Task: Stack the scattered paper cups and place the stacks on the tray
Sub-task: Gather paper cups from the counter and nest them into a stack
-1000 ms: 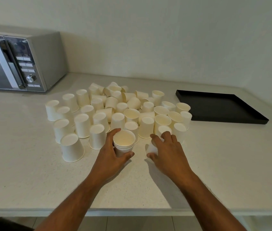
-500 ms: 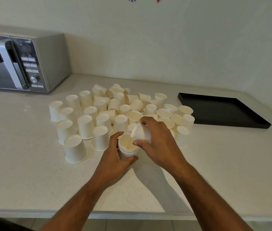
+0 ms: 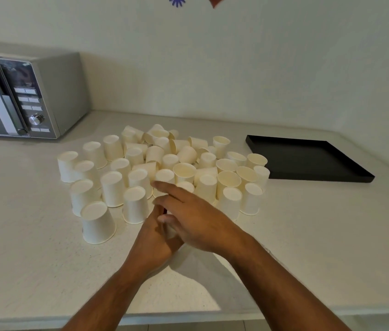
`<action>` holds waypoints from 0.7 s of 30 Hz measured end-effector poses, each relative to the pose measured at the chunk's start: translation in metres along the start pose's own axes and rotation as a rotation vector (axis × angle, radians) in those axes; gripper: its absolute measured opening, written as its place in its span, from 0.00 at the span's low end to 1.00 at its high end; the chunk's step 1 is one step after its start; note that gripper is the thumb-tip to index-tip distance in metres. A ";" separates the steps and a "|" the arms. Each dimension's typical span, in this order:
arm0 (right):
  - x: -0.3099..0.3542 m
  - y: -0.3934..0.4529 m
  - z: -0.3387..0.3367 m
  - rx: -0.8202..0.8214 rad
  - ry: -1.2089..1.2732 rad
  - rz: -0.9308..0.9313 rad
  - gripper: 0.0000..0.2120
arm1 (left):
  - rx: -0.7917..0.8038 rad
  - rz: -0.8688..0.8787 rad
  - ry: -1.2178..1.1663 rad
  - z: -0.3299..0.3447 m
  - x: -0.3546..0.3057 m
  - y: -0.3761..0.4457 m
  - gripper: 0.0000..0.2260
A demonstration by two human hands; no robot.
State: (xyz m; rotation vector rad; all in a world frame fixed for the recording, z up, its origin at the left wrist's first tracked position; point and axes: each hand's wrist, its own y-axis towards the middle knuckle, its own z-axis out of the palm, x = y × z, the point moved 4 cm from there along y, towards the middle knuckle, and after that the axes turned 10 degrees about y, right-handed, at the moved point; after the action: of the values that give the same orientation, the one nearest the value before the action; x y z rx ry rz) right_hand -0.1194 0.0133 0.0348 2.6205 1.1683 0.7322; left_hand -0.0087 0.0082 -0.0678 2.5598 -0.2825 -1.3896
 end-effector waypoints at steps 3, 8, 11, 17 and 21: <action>-0.006 -0.001 -0.001 -0.078 0.180 0.096 0.17 | -0.016 0.023 0.006 -0.001 -0.004 0.000 0.24; -0.062 -0.019 -0.031 -0.571 0.035 0.499 0.15 | -0.070 0.018 -0.030 -0.004 -0.009 -0.001 0.34; -0.094 -0.039 -0.030 -0.535 -0.203 0.812 0.29 | -0.065 0.018 -0.033 -0.004 -0.010 -0.001 0.34; -0.118 -0.058 -0.009 -0.446 -0.257 0.952 0.38 | -0.096 0.038 -0.049 -0.008 -0.016 -0.001 0.32; -0.122 -0.061 -0.008 -0.486 -0.202 0.903 0.31 | -0.141 0.073 -0.043 -0.010 -0.016 -0.001 0.31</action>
State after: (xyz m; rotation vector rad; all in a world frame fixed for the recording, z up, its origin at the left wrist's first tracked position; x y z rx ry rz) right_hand -0.2330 -0.0356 -0.0241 2.5970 -0.2922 0.7168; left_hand -0.0086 0.0140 -0.0500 2.3849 -0.2724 -1.3877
